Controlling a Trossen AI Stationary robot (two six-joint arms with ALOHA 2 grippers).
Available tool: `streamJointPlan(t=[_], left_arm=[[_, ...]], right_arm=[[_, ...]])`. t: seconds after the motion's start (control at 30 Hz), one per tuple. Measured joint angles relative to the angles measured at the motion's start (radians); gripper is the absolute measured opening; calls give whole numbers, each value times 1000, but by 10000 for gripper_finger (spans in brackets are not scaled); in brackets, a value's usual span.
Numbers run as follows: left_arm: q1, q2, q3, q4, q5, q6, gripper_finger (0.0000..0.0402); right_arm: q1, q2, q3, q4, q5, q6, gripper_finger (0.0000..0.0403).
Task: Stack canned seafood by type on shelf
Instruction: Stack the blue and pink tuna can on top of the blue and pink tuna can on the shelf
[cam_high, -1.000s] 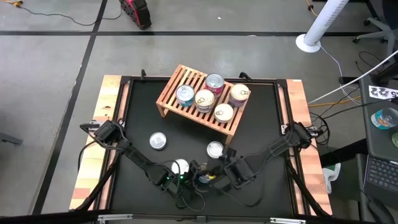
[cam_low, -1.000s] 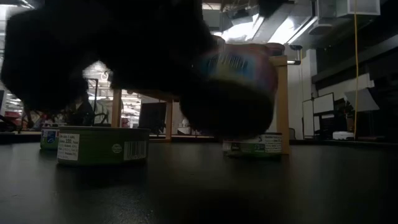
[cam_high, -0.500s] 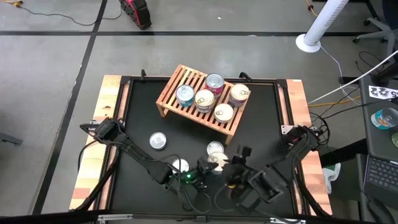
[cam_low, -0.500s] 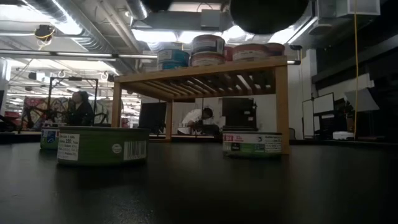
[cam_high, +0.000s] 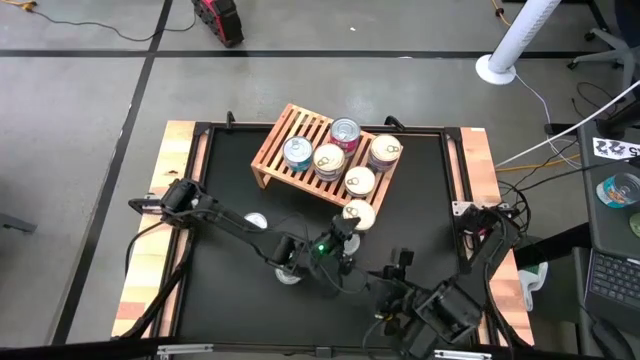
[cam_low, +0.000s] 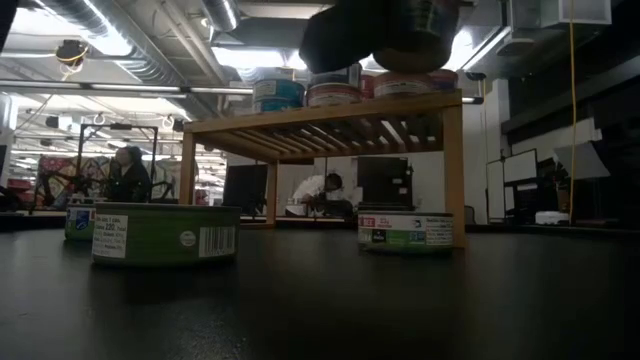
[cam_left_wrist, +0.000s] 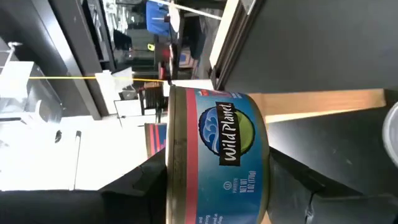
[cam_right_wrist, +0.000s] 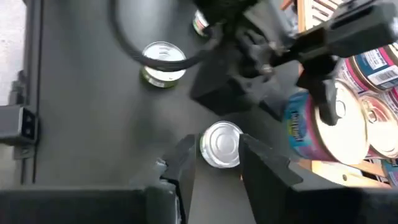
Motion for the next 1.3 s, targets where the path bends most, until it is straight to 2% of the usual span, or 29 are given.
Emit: streamJointPlan(t=[0.4, 0.63, 0.8, 1.0, 1.3], left_arm=[[33, -49, 0, 56, 6, 37, 189], [83, -84, 2, 104, 43, 34, 188], [141, -83, 2, 87, 100, 20, 192], [201, -81, 2, 74, 114, -20, 192], [240, -81, 2, -18, 170, -23, 208]], right_arm=[[63, 5, -1, 2, 1, 153, 122], [59, 40, -1, 8, -9, 168, 122], [59, 49, -7, 28, -25, 168, 122], [60, 49, -15, 54, -41, 164, 122], [59, 49, -15, 54, -36, 164, 122]])
